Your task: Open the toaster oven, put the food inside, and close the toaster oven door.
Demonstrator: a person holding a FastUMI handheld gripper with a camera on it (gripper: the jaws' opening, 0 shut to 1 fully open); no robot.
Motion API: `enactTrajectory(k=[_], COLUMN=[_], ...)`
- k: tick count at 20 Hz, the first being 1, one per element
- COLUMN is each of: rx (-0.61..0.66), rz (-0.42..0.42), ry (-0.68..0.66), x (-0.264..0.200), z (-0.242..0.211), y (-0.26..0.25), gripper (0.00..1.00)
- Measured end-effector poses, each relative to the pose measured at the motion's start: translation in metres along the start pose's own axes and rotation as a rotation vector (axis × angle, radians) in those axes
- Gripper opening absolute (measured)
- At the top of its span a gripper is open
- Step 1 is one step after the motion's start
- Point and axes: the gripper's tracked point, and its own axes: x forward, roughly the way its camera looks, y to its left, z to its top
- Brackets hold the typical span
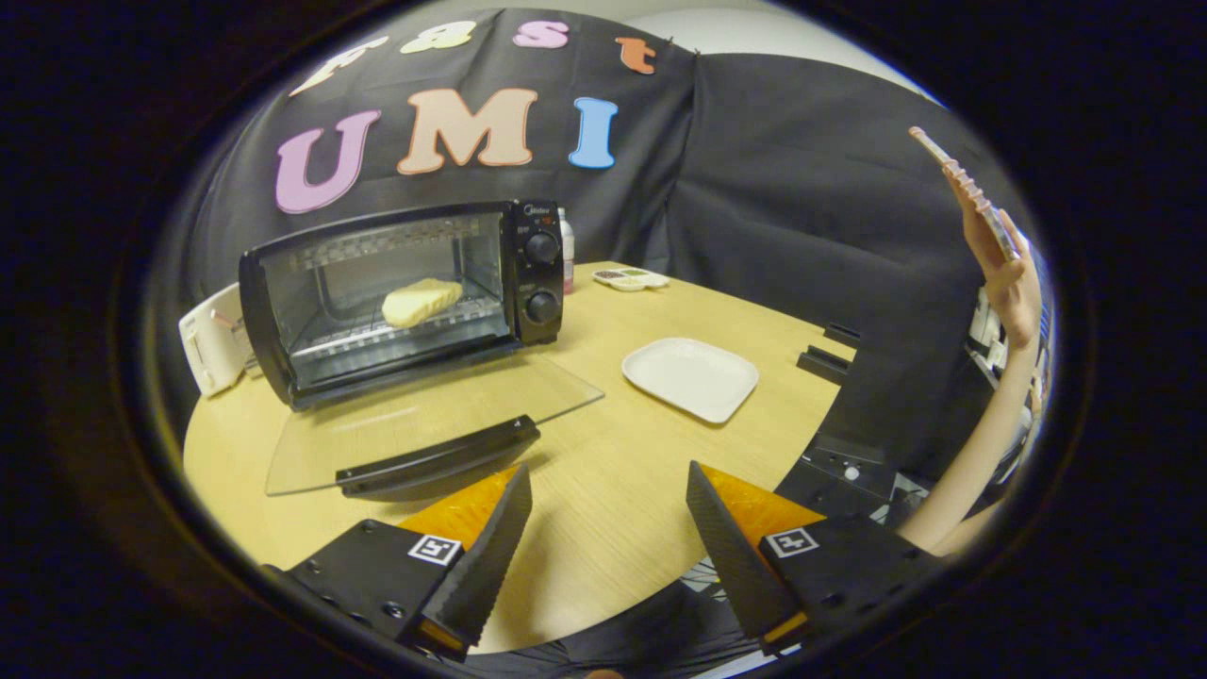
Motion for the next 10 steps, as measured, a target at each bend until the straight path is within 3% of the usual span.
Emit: enactTrajectory(k=[10], rx=[-0.176], rz=[0.2], ry=[0.034], x=[0.002], z=[-0.013], y=[0.06], gripper=[1.0])
